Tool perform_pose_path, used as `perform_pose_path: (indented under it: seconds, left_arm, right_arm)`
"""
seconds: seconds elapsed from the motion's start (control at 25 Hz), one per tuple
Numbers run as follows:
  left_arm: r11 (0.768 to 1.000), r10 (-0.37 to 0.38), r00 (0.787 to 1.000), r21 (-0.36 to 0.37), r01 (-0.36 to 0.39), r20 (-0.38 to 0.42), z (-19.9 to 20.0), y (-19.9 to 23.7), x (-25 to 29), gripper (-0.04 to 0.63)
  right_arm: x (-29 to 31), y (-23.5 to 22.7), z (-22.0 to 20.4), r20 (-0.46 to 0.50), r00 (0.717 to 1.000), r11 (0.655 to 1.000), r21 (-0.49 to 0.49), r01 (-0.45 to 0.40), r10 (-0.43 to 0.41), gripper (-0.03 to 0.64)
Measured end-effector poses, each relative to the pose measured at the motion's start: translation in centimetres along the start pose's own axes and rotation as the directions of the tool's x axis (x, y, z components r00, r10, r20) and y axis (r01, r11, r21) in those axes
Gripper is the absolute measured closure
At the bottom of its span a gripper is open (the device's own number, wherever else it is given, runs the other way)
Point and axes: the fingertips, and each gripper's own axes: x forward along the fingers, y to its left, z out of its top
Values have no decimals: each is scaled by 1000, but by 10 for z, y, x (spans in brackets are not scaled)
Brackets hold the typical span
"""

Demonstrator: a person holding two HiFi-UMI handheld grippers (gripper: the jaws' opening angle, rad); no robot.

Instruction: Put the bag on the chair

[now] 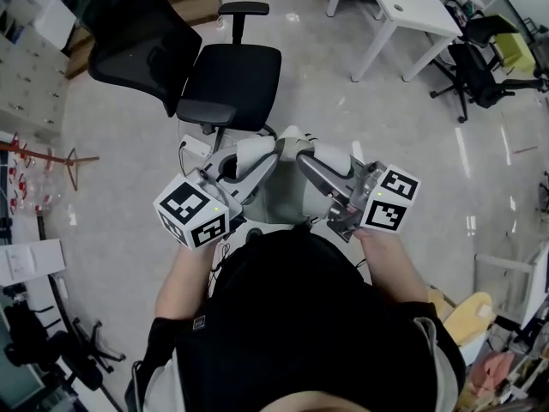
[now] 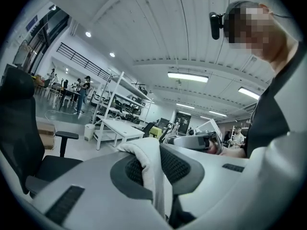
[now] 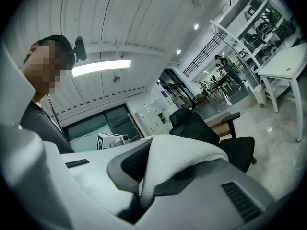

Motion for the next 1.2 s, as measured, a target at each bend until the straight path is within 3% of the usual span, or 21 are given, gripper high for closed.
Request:
perform_pose_path:
  seconds: [0.32, 0.6, 0.8, 1.2]
  left_arm:
    - [999, 31, 999, -13, -30, 33, 11, 1, 62, 540]
    - [1000, -21, 999, 9, 21, 31, 17, 0, 89, 540]
    - [997, -79, 996, -22, 80, 51, 24, 12, 136, 540]
    - [986, -166, 986, -17, 166, 30, 48, 78, 194, 541]
  right_arm:
    - [-36, -43, 37, -17, 1000, 999, -53, -12, 11, 586]
    - [-53, -61, 56, 26, 999, 995, -88, 36, -34, 586]
    - [-73, -105, 80, 44, 995, 993, -69, 96, -93, 586]
    - [-47, -175, 130, 51, 983, 981, -65, 181, -178, 588]
